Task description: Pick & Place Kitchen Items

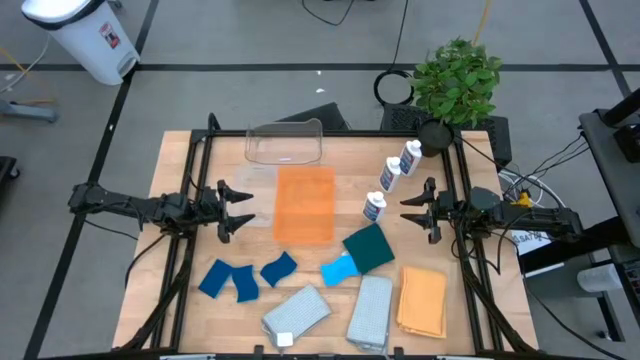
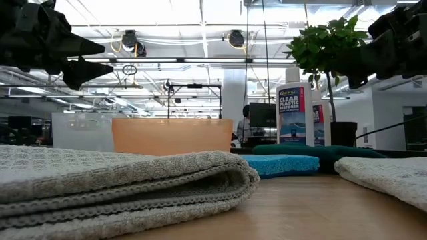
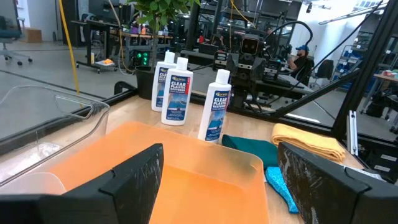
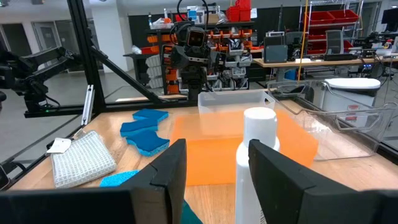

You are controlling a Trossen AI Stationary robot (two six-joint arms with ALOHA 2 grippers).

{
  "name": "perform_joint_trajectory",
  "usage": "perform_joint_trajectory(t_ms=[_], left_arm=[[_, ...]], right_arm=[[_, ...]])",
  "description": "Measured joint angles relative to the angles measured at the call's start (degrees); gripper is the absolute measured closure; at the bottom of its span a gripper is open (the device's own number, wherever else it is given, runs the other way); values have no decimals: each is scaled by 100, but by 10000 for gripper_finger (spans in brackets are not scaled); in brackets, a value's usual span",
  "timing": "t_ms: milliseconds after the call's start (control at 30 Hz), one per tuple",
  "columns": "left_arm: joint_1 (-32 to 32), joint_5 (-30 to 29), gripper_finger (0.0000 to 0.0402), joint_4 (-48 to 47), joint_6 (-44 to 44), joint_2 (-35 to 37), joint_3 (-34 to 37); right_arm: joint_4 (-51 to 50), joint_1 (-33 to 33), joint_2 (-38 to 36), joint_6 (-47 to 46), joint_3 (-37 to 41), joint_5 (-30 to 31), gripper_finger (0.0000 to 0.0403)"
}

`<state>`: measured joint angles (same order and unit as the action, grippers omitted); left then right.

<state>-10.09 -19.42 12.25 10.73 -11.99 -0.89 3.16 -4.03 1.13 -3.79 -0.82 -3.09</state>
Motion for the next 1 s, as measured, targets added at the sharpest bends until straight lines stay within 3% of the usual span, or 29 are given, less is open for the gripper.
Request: perform_joint_trajectory(t_ms=[300, 533, 833, 1000], left_arm=[[-21, -13, 82, -13, 1712, 0, 0], [4, -149, 82, -85, 1827, 1, -1], [7, -164, 82, -204, 1326, 0, 0], [7, -164, 82, -176, 1651, 0, -3]], right_arm=[[2, 2, 0, -2, 2, 0, 257], [0, 2, 0, 0, 2, 0, 257], [2, 1, 2, -1, 1, 0, 256], [1, 1, 2, 0, 1, 0, 256]])
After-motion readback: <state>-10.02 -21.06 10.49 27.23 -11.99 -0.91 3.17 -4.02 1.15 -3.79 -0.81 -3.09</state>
